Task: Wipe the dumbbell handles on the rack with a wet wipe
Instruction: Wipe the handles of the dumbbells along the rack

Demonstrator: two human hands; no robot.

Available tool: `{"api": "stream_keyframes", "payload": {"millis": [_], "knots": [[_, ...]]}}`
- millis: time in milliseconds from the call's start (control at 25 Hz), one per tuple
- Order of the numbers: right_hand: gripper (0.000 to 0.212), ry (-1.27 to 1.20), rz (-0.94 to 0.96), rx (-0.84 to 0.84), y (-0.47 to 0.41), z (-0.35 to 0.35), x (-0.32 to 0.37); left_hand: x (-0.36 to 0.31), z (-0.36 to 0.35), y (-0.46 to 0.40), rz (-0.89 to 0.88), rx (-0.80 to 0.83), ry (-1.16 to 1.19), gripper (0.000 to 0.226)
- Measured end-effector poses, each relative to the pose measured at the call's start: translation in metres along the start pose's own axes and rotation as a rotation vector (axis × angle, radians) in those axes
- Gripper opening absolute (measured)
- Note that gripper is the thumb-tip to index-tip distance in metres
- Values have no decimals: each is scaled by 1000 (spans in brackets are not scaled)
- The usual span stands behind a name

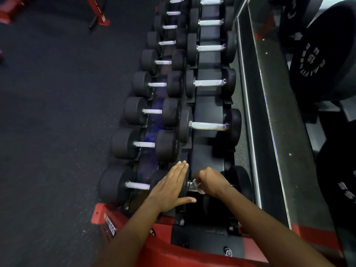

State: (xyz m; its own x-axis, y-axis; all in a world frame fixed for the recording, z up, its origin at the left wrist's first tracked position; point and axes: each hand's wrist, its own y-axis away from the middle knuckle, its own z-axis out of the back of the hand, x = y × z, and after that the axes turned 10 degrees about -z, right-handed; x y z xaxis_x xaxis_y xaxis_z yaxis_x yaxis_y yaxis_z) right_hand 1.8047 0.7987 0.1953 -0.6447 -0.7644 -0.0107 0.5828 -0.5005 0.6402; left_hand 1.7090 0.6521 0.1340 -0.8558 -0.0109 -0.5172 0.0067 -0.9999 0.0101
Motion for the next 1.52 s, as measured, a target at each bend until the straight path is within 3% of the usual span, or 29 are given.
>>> {"api": "stream_keyframes", "payload": {"millis": [320, 520, 720, 1040, 1360, 1520], "knots": [[21, 290, -62, -51, 5, 7, -45, 0, -3, 1, 41, 16, -108, 107], [19, 38, -88, 13, 1, 2, -37, 1, -4, 1, 48, 31, -147, 108], [8, -65, 47, 0, -11, -14, 1, 1, -3, 0, 38, 57, -155, 111], [22, -293, 91, 115, -20, -13, -10, 2, -3, -2, 42, 60, -115, 112], [35, 349, -41, 184, -21, -10, -43, 1, -1, -2, 45, 67, -115, 118], [33, 352, -37, 124, -14, -12, -35, -1, 1, -2, 50, 79, -105, 120]]}}
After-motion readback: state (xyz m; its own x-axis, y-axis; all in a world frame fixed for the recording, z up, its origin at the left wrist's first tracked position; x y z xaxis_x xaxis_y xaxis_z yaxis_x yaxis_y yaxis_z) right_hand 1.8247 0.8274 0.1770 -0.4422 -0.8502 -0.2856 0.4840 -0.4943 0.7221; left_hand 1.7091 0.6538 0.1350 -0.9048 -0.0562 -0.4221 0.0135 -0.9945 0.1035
